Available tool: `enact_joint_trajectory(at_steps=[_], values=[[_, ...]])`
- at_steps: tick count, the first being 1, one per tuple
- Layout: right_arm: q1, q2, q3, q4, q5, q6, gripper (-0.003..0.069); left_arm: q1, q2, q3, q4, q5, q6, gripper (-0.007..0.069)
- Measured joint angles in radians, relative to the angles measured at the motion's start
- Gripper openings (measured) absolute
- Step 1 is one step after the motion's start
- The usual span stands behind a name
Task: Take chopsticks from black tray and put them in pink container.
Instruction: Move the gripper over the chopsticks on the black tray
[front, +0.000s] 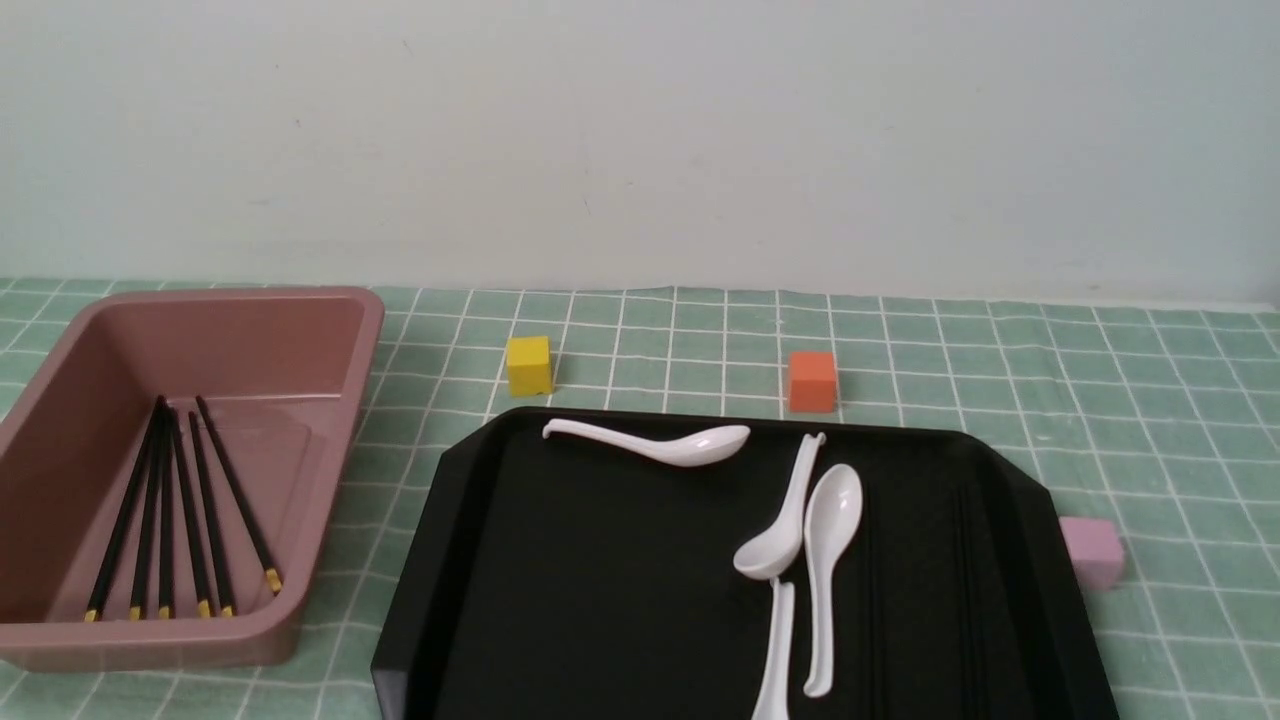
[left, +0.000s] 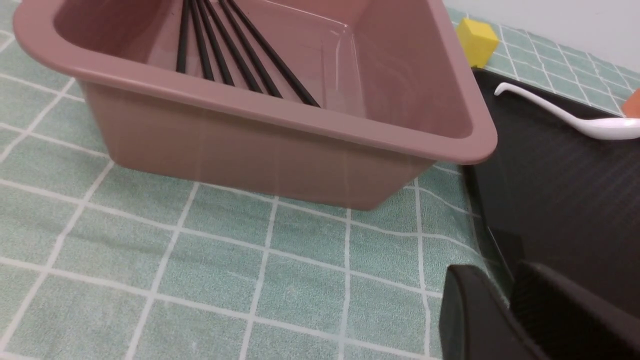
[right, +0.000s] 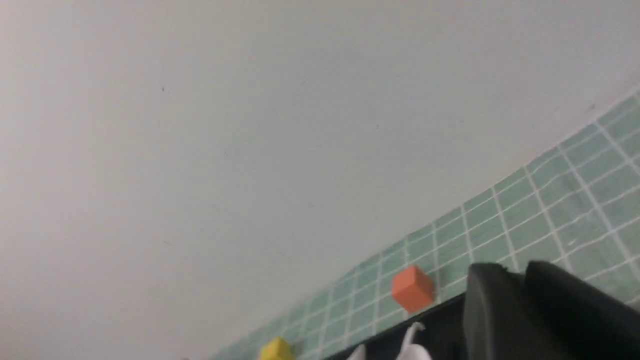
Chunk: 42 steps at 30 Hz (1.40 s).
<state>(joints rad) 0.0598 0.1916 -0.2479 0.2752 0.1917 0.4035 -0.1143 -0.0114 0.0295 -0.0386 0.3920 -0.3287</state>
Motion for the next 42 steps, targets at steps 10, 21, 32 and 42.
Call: enact_joint_trajectory(at_steps=[10,21,32,42], values=[[0.0,0.75,-0.358,-0.143,0.656,-0.139,0.0003,0.003,0.0,0.0,0.0,0.0,0.0,0.0145],[0.345,1.18,-0.462,0.109,0.528,-0.197,0.0077,0.005,0.0,0.0,0.0,0.0,0.0,0.0158],[0.575,1.458,-0.689,-0.25,0.501,0.277,0.0311,0.005,0.0,0.0,0.0,0.0,0.0,0.0169],[0.591,1.586,-0.707,-0.289,0.481,0.353,0.0342,0.005,0.0,0.0,0.0,0.0,0.0,0.0181]])
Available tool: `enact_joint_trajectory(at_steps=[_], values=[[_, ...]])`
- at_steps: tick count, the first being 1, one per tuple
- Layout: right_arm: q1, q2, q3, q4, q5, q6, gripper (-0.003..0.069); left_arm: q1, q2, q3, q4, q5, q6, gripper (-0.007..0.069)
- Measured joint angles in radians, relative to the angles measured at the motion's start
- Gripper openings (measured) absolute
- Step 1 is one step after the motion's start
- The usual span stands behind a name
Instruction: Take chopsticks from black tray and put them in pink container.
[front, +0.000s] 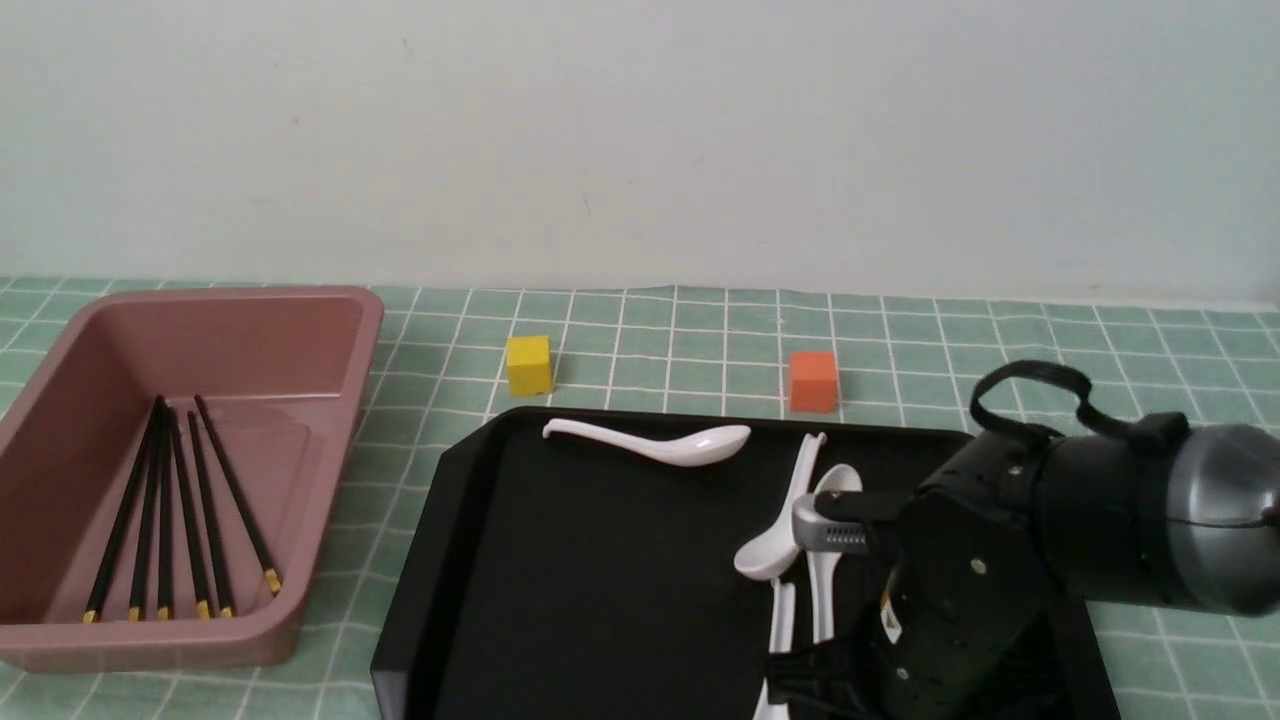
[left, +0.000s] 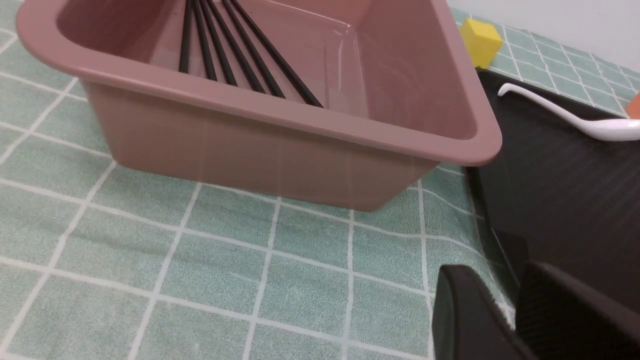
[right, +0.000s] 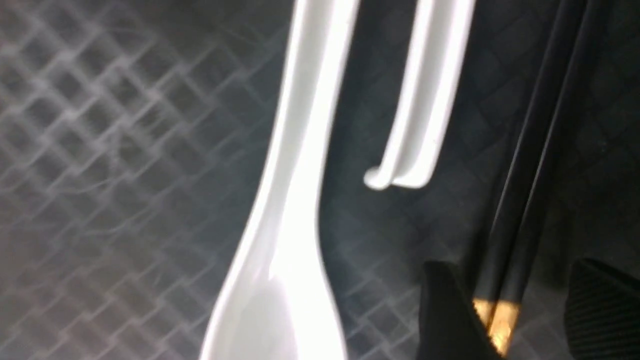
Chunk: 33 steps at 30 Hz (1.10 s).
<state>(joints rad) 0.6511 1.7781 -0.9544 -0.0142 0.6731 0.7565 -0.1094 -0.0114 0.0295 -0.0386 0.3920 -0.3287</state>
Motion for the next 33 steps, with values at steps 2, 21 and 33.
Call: enact_joint_trajectory(at_steps=[2,21,33], values=[[0.0,0.011,-0.003,-0.006,0.002,0.004,0.0338,0.0,0.0,0.0,0.0,0.0,0.0,0.0183],[-0.001,-0.091,-0.011,-0.043,0.198,0.008,0.0144,0.0,0.0,0.0,0.0,0.0,0.0,0.0201],[0.013,-0.235,-0.408,0.106,0.235,-0.237,0.0144,0.0,0.0,0.0,0.0,0.0,0.0,0.0209]])
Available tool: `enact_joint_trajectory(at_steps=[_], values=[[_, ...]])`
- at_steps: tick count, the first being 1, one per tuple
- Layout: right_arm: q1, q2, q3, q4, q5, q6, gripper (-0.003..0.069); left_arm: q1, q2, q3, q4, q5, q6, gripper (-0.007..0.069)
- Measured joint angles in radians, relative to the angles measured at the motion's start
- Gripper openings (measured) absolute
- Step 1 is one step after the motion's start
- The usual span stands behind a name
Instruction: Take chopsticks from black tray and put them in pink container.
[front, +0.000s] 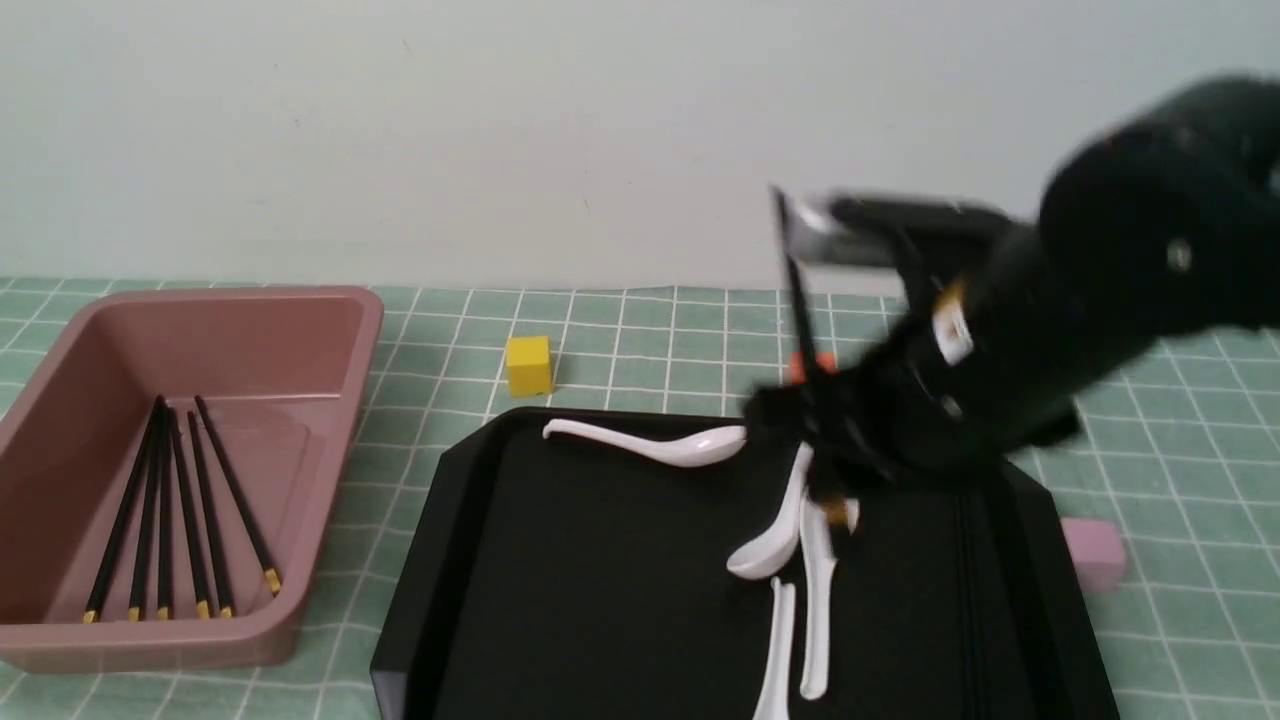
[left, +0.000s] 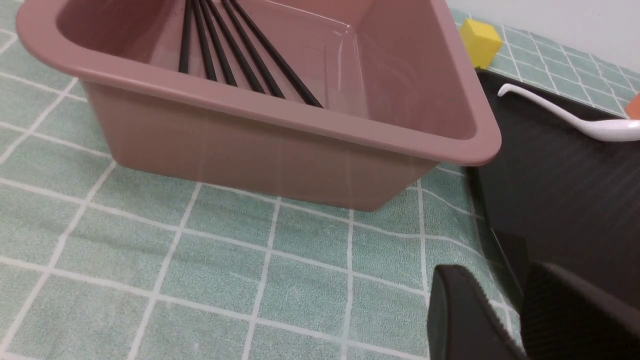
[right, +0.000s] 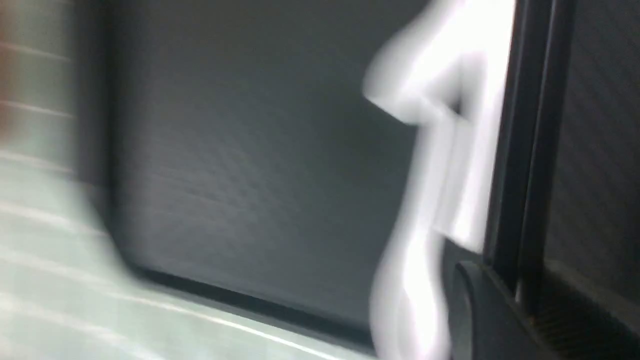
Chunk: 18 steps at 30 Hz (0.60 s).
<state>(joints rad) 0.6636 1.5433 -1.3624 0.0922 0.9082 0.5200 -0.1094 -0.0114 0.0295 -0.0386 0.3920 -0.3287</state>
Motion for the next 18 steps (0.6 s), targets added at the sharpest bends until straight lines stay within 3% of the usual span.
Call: enact_joint_trajectory(at_steps=[11,13,18], values=[[0.219,0.453,-0.407,0.526,-0.471,-0.743,0.0144,0.0,0.0,0.0,0.0,0.0,0.0,0.0218],[0.251,0.554,-0.477,0.612,-0.539,-0.827,0.0144,0.0,0.0,0.0,0.0,0.0,0.0,0.0218],[0.27,0.689,-0.57,0.689,-0.595,-0.893,0.0155,0.0,0.0,0.0,0.0,0.0,0.0,0.0223]])
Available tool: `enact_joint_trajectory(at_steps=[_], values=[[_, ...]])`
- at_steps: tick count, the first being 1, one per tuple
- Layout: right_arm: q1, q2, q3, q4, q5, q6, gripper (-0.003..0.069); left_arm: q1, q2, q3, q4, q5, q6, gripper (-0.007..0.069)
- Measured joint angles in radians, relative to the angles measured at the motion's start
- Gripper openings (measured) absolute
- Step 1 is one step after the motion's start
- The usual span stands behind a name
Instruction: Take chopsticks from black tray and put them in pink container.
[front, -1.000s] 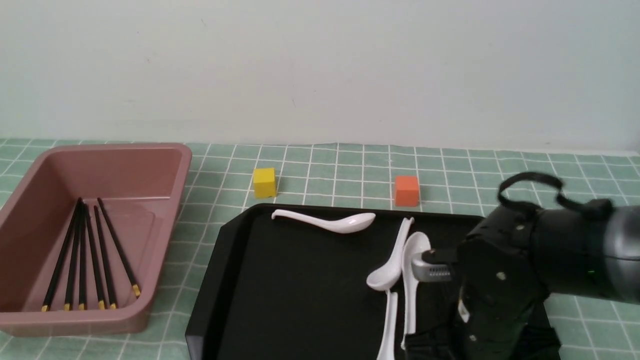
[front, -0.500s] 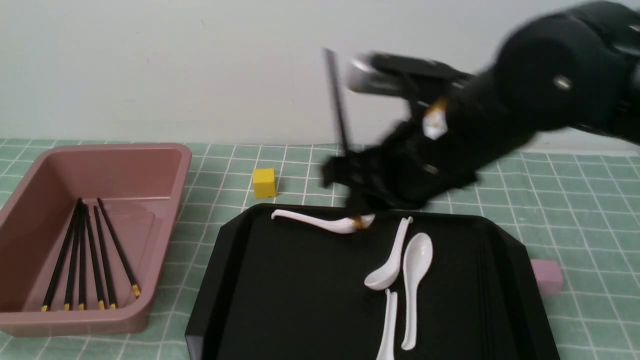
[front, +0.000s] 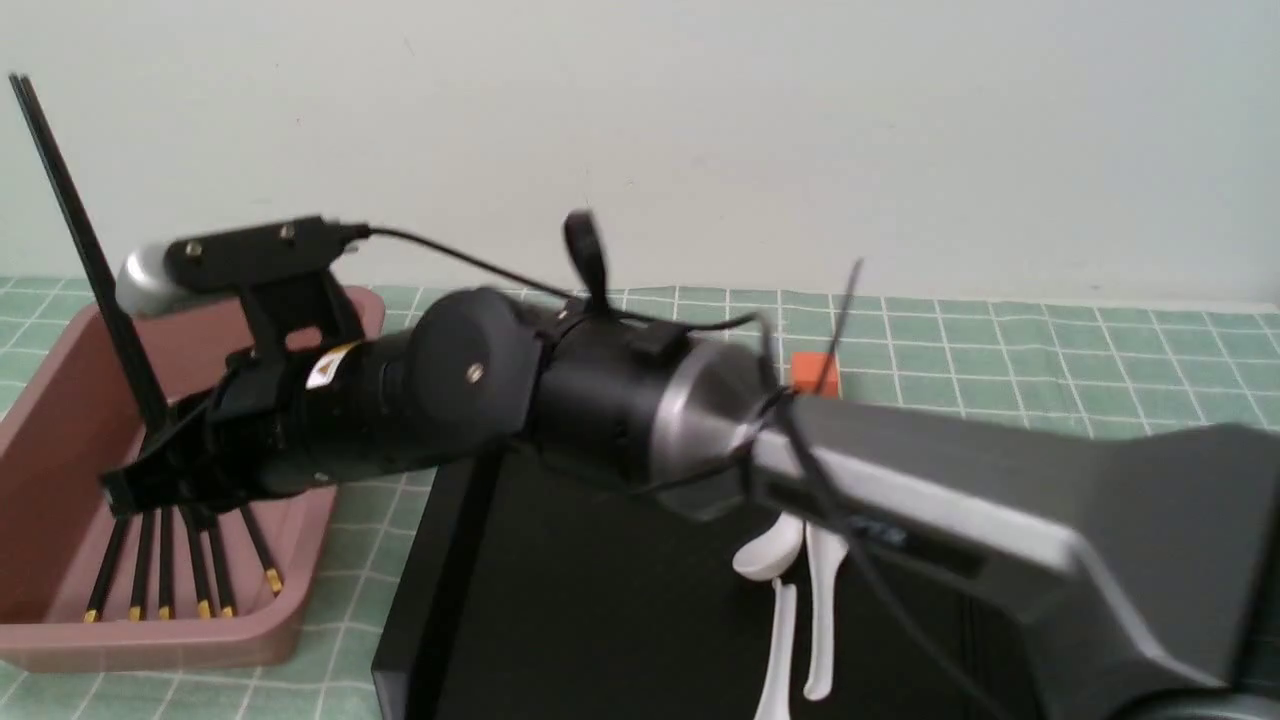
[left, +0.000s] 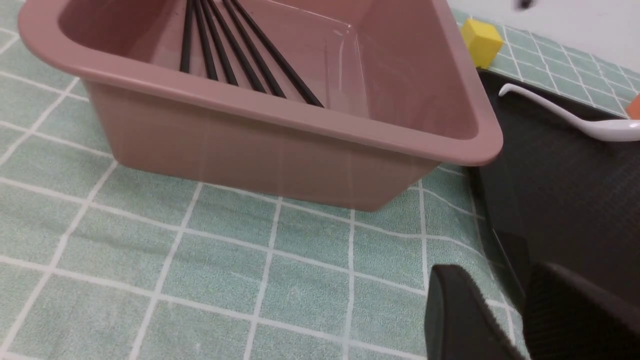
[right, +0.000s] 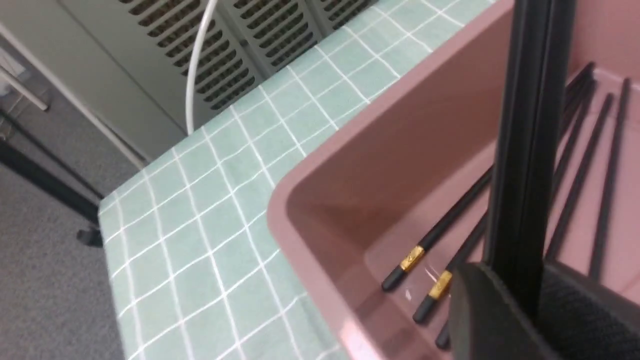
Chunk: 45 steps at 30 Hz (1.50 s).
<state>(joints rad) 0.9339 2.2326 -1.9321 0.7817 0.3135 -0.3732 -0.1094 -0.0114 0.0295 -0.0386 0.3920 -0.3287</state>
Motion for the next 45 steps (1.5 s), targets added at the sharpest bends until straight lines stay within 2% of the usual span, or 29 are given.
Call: enact_joint_trajectory(at_steps=[9,13,16,23,25,29,33,36,43,45], values=[[-0.002,0.08,-0.031,-0.019,0.009,-0.006,0.0302,0.0,0.0,0.0,0.0,0.0,0.0,0.0226],[-0.015,0.022,-0.032,-0.148,0.189,-0.008,0.031,0.0,0.0,0.0,0.0,0.0,0.0,0.0229],[-0.033,-0.068,-0.033,-0.246,0.387,0.006,0.0271,0.0,0.0,0.0,0.0,0.0,0.0,0.023],[-0.122,-0.356,-0.041,-0.447,0.825,0.091,0.0101,0.0,0.0,0.0,0.0,0.0,0.0,0.0237],[-0.146,-0.429,-0.041,-0.491,0.899,0.119,0.0059,0.0,0.0,0.0,0.0,0.0,0.0,0.0237],[-0.194,-0.599,-0.001,-0.609,0.934,0.221,-0.0001,0.0,0.0,0.0,0.0,0.0,0.0,0.0238],[-0.208,-0.788,0.118,-0.718,0.943,0.285,-0.0003,0.0,0.0,0.0,0.0,0.0,0.0,0.0238],[-0.208,-0.892,0.205,-0.75,0.946,0.314,-0.0003,0.0,0.0,0.0,0.0,0.0,0.0,0.0238],[-0.208,-1.297,0.655,-0.809,0.943,0.416,0.0,0.0,0.0,0.0,0.0,0.0,0.0,0.0238],[-0.208,-1.413,0.809,-0.814,0.887,0.418,0.0001,0.0,0.0,0.0,0.0,0.0,0.0,0.0238]])
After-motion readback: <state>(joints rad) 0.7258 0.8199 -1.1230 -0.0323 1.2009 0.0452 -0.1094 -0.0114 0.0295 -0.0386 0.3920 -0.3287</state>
